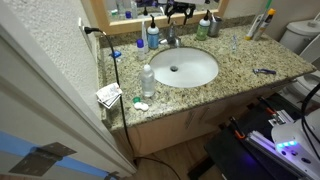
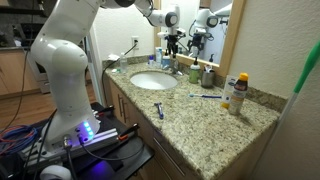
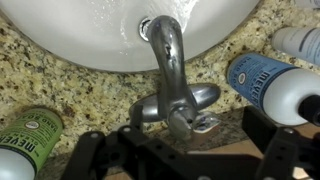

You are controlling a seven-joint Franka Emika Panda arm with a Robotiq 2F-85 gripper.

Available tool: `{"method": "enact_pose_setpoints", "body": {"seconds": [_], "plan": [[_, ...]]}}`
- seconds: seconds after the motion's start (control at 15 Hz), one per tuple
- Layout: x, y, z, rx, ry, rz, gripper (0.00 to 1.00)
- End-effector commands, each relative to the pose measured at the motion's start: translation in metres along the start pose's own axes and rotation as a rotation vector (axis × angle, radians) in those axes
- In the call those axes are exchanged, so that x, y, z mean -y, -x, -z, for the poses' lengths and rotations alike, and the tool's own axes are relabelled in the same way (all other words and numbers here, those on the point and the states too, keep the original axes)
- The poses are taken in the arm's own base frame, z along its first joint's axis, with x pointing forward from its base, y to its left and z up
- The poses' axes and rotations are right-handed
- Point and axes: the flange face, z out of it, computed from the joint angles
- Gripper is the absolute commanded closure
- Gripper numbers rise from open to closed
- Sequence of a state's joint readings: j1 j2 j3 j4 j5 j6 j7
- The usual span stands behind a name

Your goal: Push down the handle of the tap

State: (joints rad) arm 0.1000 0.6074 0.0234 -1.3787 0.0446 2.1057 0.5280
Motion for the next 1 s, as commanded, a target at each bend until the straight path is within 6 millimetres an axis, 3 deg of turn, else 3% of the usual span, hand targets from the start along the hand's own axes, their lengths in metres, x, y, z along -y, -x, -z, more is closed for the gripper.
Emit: {"method": "enact_pose_setpoints", "body": {"seconds": [0.0, 0.13, 0.2, 0.27, 0.67, 0.93], "plan": [[0.0, -0.002, -0.004, 0.004, -0.001, 0.004, 0.0], [0.0, -0.003, -0.009, 0.006, 0.001, 0.004, 0.0], [0.0, -0.002, -0.008, 0.015, 0.003, 0.007, 0.25], [-0.001, -0.001, -0.008, 0.017, 0.007, 0.01, 0.26], [-0.007, -0.005, -0.014, 0.009, 0.021, -0.004, 0.68], [0.0, 0.0, -0.01, 0.004, 0.016, 0.001, 0.95]]}}
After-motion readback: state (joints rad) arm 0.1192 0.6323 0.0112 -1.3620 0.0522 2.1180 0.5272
